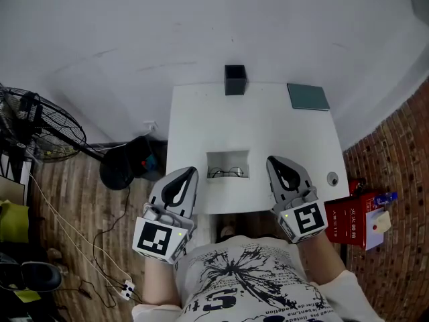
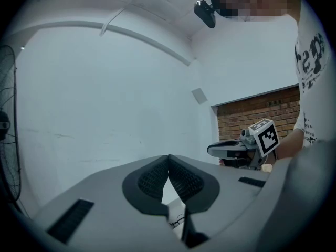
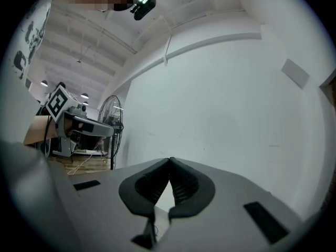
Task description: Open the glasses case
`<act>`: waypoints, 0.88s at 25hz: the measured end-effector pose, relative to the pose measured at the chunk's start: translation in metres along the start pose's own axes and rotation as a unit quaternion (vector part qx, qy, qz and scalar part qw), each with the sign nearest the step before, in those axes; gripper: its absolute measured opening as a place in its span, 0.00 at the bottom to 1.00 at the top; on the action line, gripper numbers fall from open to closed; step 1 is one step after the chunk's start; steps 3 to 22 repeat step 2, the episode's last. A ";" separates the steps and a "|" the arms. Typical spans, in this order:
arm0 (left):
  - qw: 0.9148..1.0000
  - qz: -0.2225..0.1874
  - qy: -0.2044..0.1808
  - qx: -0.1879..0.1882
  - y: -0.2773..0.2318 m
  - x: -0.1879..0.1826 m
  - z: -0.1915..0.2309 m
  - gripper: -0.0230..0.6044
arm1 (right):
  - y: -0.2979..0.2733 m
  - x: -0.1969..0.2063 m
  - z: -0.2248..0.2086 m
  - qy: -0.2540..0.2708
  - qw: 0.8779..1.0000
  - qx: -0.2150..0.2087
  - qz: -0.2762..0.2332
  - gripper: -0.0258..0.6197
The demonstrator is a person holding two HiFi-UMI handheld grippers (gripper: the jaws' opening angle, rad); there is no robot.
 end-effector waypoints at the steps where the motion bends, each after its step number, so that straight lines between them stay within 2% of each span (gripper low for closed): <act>1: 1.000 0.001 0.001 0.001 -0.001 0.001 0.000 0.06 | 0.000 0.001 0.000 -0.001 1.000 0.000 0.001 0.06; 22: 1.000 0.002 0.001 0.002 -0.002 0.001 0.000 0.06 | 0.000 0.001 0.000 -0.002 1.000 0.001 0.002 0.06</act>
Point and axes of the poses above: the fingertips, and each gripper's own axes: y backward along the fingers, z to its left, x out of its underside, the point moved 3 cm from there along y, backward along the fingers, and after that the axes turned 7 degrees about -x, right-handed, at the moved point
